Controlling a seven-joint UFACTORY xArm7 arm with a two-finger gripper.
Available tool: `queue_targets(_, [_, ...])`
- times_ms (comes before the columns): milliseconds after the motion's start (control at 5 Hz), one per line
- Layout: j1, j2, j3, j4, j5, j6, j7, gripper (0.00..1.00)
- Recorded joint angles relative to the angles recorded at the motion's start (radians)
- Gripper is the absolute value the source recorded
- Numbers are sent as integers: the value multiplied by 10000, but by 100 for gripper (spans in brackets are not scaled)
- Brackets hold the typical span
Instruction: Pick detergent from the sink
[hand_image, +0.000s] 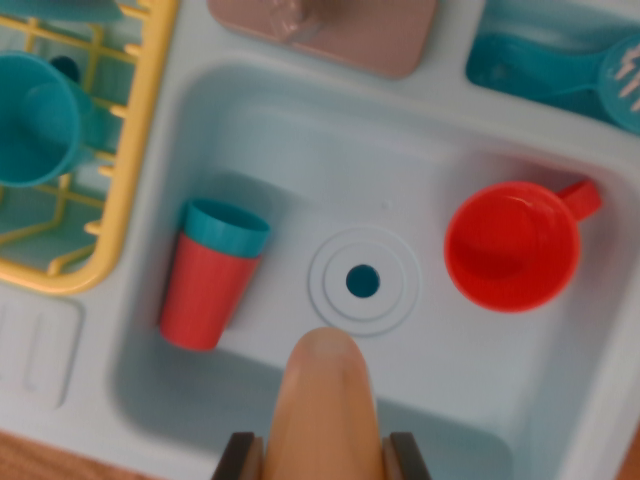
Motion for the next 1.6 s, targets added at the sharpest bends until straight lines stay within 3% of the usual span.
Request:
queue_targets(200, [3,-132,4,332,-15,463,11,100])
queue_targets(400, [3,-132,4,332,-15,463,11,100])
queue_targets(600, [6,-255,8,639,-29,892,21,100])
queue_targets(800, [6,-255,8,639,-29,892,21,100])
queue_targets(1000, [9,-377,12,944,-43,1319,31,100])
queue_targets(1200, [9,-377,12,944,-43,1319,31,100])
queue_targets(1400, [12,-486,16,1217,-55,1699,40,100])
queue_targets(1600, [12,-486,16,1217,-55,1699,40,100])
